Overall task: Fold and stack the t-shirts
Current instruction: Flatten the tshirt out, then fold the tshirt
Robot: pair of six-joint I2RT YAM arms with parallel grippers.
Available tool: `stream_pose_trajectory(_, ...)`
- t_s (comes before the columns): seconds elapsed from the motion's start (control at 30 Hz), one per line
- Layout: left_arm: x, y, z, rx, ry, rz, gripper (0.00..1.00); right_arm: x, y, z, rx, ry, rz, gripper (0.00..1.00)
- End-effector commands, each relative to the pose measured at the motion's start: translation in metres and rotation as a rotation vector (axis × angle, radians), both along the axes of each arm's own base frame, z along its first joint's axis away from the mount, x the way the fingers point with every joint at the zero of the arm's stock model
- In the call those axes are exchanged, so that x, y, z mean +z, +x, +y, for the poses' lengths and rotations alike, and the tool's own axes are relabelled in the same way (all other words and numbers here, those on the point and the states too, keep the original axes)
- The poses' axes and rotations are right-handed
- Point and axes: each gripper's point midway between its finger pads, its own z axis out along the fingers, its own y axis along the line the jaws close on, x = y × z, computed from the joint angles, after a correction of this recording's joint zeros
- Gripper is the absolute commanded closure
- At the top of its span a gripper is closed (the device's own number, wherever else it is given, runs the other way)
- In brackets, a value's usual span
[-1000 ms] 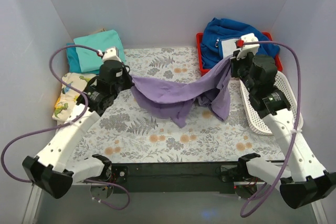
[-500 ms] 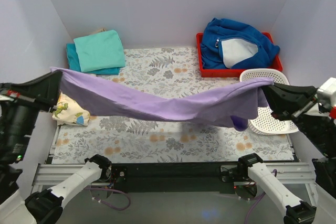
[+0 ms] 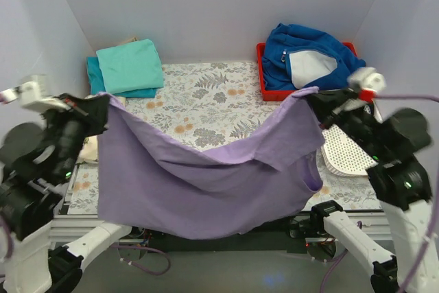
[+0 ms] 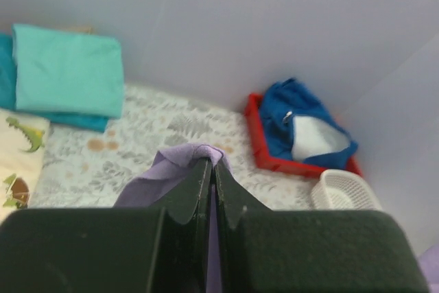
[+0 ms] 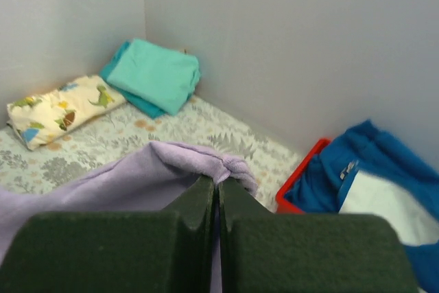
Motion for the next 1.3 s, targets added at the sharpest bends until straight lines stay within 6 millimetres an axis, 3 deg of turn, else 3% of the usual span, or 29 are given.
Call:
stream_pose_trajectory(0.0, -0.099, 0.074, -0.015, 0.138, 0.117, 0.272, 1.00, -0.075, 0.094, 0.013, -0.121, -0.012, 0.197, 0.99)
stream_pose_trajectory(0.07, -0.125, 0.097, -0.022, 0.171, 0.127, 0.306, 1.00, -0.119, 0.121, 0.016, -0.163, -0.039, 0.279, 0.99)
stream_pose_trajectory(0.1, -0.144, 0.107, -0.027, 0.172, 0.146, 0.340, 1.00, -0.142, 0.137, 0.017, -0.191, -0.061, 0.334, 0.99)
stream_pose_trajectory(0.13, -0.176, 0.117, -0.029, 0.195, 0.182, 0.398, 1.00, -0.156, 0.146, 0.016, -0.214, -0.073, 0.361, 0.99)
stream_pose_trajectory(0.17, -0.189, 0.125, -0.030, 0.213, 0.195, 0.413, 1.00, -0.170, 0.155, 0.015, -0.237, -0.090, 0.385, 0.99)
stream_pose_trajectory(0.2, -0.197, 0.135, -0.031, 0.234, 0.202, 0.419, 1.00, -0.196, 0.170, 0.015, -0.266, -0.116, 0.438, 0.99)
stream_pose_trajectory(0.23, -0.224, 0.145, -0.033, 0.255, 0.233, 0.478, 1.00, -0.208, 0.178, 0.012, -0.302, -0.131, 0.461, 0.99)
stream_pose_trajectory(0.3, -0.240, 0.162, -0.031, 0.294, 0.258, 0.488, 1.00, -0.230, 0.191, 0.011, -0.333, -0.155, 0.497, 0.99)
stream_pose_trajectory(0.4, -0.286, 0.190, -0.021, 0.310, 0.265, 0.595, 1.00, -0.272, 0.217, 0.007, -0.397, -0.217, 0.567, 0.99)
stream_pose_trajectory(0.47, -0.321, 0.205, -0.003, 0.353, 0.261, 0.676, 1.00, -0.276, 0.229, 0.003, -0.430, -0.235, 0.568, 0.99)
stream_pose_trajectory(0.5, -0.329, 0.212, 0.000, 0.367, 0.255, 0.686, 1.00, -0.287, 0.237, 0.001, -0.447, -0.254, 0.589, 0.99)
stream_pose_trajectory(0.67, -0.376, 0.240, 0.013, 0.392, 0.310, 0.804, 1.00, -0.296, 0.265, -0.009, -0.508, -0.274, 0.609, 0.99)
stream_pose_trajectory(0.83, -0.388, 0.251, 0.025, 0.425, 0.382, 0.872, 1.00, -0.302, 0.279, -0.040, -0.620, -0.271, 0.623, 0.99)
stream_pose_trajectory(0.93, -0.383, 0.252, 0.020, 0.372, 0.401, 0.875, 1.00, -0.298, 0.278, -0.054, -0.656, -0.278, 0.620, 0.99)
stream_pose_trajectory(1.03, -0.377, 0.244, 0.030, 0.394, 0.443, 0.874, 1.00, -0.294, 0.274, -0.067, -0.710, -0.292, 0.619, 0.99)
stream_pose_trajectory(1.27, -0.362, 0.259, 0.043, 0.428, 0.455, 0.793, 1.00, -0.293, 0.282, -0.069, -0.717, -0.275, 0.621, 0.99)
